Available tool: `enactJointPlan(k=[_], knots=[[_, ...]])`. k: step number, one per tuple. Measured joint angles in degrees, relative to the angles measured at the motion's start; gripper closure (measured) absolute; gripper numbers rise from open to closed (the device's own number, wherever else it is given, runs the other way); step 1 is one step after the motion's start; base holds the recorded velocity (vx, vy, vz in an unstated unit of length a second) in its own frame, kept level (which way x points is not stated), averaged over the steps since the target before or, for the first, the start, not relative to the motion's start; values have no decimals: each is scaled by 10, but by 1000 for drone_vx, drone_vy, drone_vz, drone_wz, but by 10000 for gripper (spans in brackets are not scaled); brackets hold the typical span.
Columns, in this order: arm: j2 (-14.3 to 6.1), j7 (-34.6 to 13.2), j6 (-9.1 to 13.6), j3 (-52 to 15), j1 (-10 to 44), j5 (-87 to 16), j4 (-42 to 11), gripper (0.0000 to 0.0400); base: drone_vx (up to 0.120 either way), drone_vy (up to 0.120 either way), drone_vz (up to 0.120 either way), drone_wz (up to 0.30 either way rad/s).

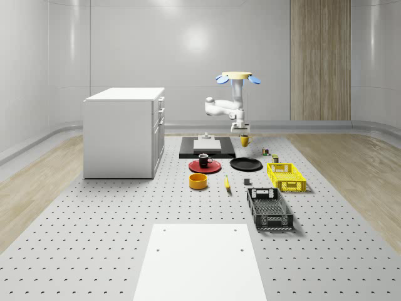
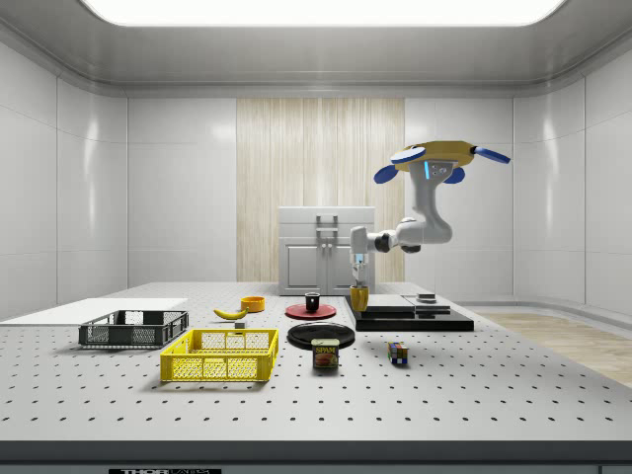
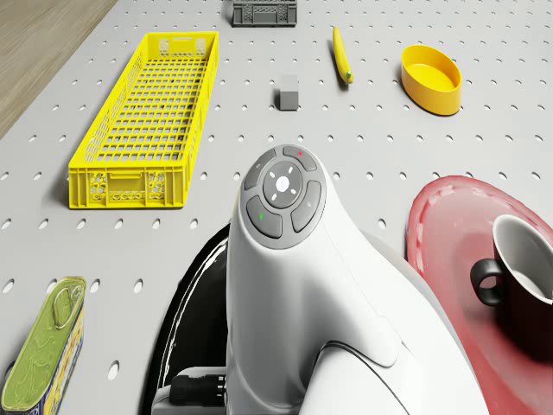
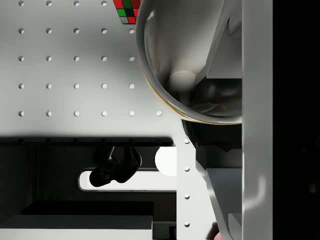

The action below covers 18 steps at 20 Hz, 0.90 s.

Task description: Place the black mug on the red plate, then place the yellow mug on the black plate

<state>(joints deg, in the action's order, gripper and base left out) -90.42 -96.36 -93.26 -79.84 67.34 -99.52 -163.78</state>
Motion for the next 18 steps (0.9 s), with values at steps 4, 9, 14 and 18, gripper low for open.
enactJointPlan(k=[4, 9, 14, 18], knots=[[0, 0, 0, 0, 0, 0, 0, 290, 120, 0, 0, 0], [-1, 0, -1, 0, 0, 0, 0, 290, 120, 0, 0, 0], [-1, 0, -1, 0, 0, 1, 0, 290, 120, 0, 0, 0], [-2, 0, -2, 0, 0, 1, 0, 290, 120, 0, -70, 0]])
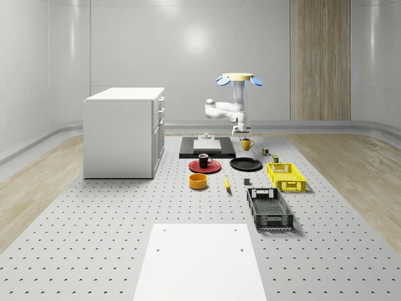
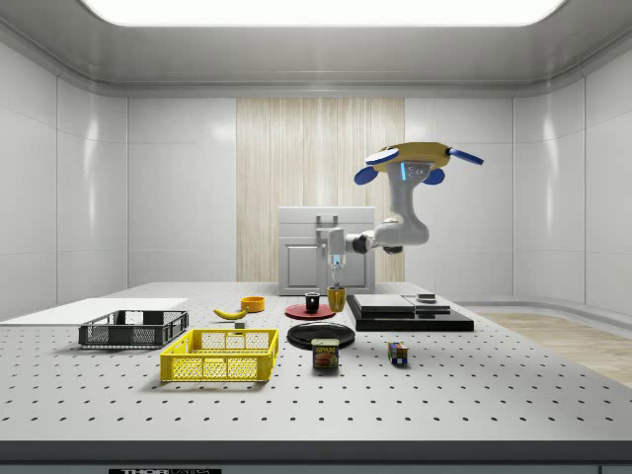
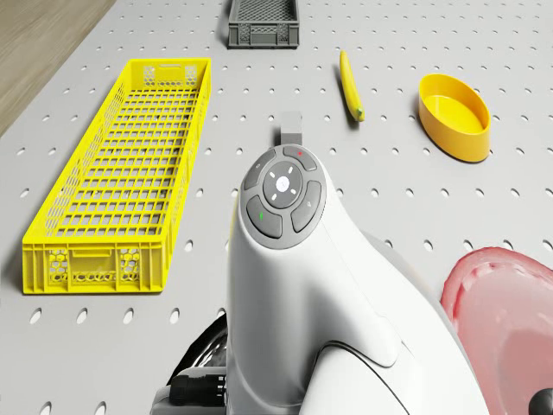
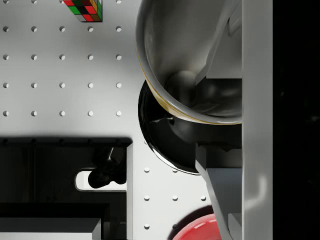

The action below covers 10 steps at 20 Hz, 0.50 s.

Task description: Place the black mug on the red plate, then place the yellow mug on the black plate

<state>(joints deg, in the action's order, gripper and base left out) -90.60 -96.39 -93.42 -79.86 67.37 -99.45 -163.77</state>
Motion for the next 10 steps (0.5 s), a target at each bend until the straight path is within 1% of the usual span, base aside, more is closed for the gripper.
enactJointPlan(k=[1, 9, 10], knots=[[0, 0, 0, 0, 0, 0, 0, 290, 120, 0, -120, 0], [-1, 0, -1, 0, 0, 0, 0, 290, 120, 0, 0, 0], [-1, 0, -1, 0, 0, 0, 0, 290, 0, 0, 0, 0]])
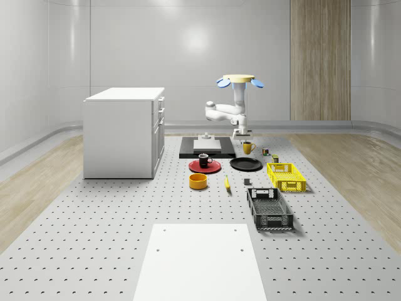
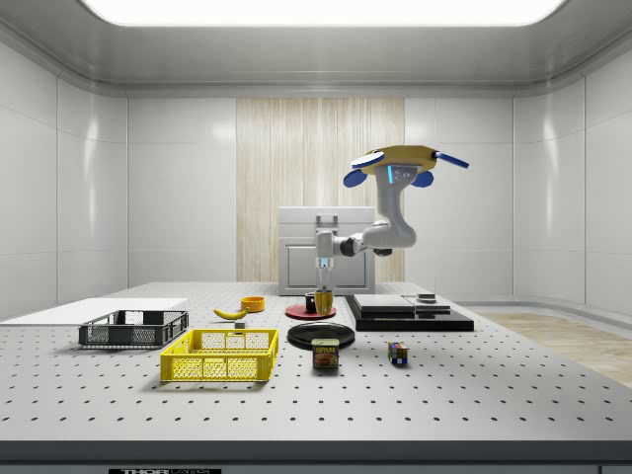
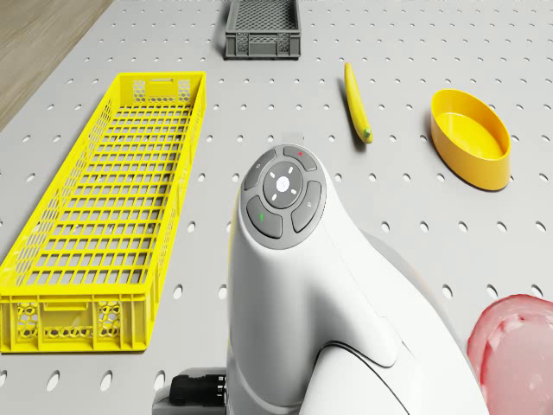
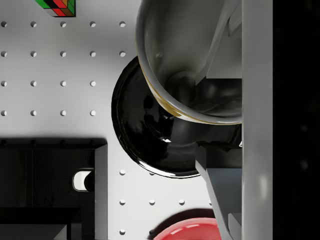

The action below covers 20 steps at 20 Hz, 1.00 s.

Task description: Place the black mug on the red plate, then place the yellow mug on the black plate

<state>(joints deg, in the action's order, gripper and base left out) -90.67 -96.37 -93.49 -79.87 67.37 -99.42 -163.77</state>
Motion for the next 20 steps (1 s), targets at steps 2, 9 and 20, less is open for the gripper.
enactJointPlan(k=[2, 9, 20], knots=[[-1, 6, -1, 0, -5, 0, 0, 290, 0, 0, 0, 0], [-3, 33, -7, 11, -30, -9, 4, 290, 0, 0, 0, 0], [-3, 39, -34, 89, -23, -83, 23, 290, 0, 0, 0, 0]])
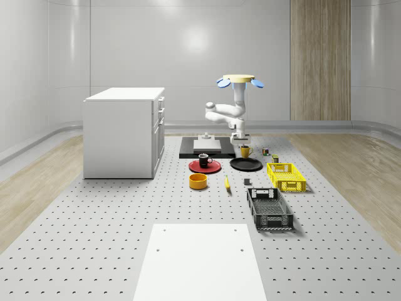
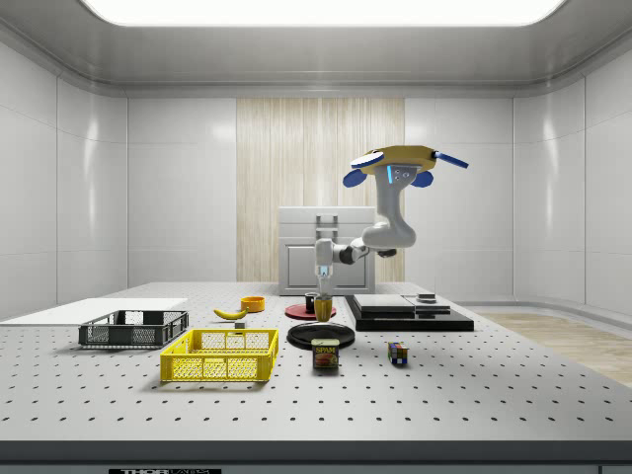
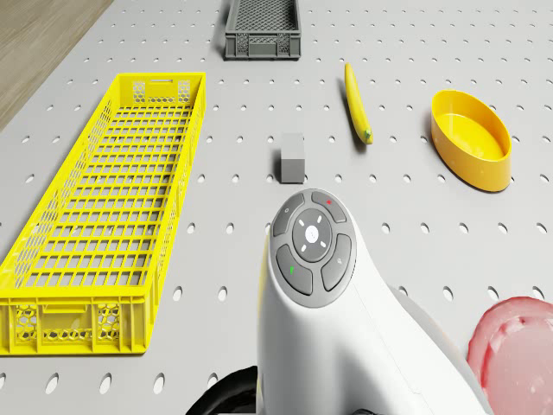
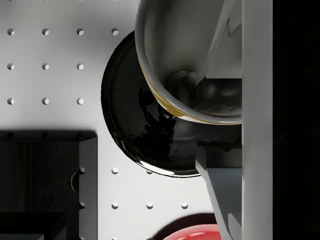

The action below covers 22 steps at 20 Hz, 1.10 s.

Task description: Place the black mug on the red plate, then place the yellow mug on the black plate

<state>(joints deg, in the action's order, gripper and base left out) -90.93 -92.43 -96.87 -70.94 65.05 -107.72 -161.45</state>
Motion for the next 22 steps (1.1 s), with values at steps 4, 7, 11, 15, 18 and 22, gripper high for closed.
enactJointPlan(k=[4, 7, 11, 15, 18, 22], knots=[[3, 0, -7, 23, 7, -22, 10, 290, 0, 0, 0, 0], [11, -1, -7, 28, 22, -27, 25, 290, 0, 0, 0, 0], [18, -2, -9, 35, 37, -34, 42, 290, 0, 0, 0, 0], [24, -3, -15, 53, 48, -52, 56, 290, 0, 0, 0, 0], [27, -3, -19, 64, 53, -62, 64, 290, 0, 0, 0, 0], [31, -2, -18, 66, 54, -65, 66, 107, 0, 0, 0, 0]])
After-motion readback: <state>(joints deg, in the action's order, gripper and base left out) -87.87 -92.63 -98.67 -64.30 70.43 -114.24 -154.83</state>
